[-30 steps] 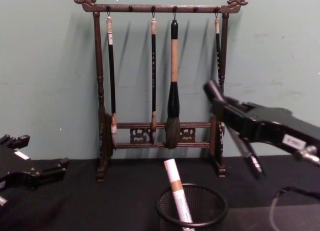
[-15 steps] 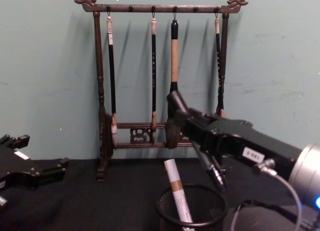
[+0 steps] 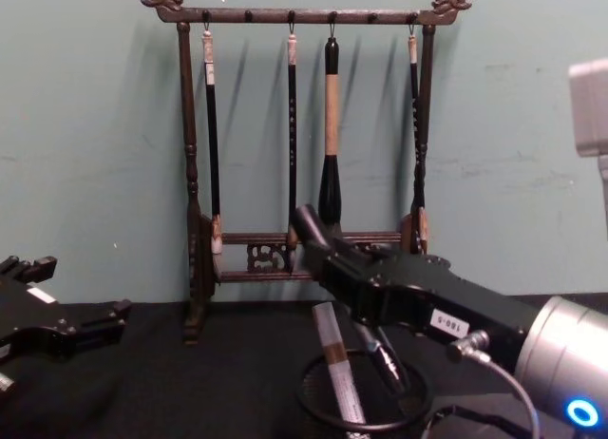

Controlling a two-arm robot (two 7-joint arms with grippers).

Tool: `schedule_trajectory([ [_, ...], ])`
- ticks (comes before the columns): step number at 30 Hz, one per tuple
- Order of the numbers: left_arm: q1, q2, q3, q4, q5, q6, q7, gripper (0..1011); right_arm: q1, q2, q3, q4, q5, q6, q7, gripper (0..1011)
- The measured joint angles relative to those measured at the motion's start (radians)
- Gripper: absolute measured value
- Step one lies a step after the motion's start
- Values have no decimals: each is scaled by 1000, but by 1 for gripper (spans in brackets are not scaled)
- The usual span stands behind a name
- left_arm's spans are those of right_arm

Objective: Pick up the water-based marker from the table and place it into the pen holder.

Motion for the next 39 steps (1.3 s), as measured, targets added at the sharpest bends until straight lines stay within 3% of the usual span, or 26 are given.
schedule_trajectory([
  [32,0,0,0,0,0,0,0,1001,11,7,-27,16,-1,9,-28,244],
  [38,0,0,0,0,0,0,0,1001,11,6,-26,15,-1,10,-27,400],
  [39,0,0,0,0,0,0,0,1001,11,6,-26,15,-1,10,-27,465],
])
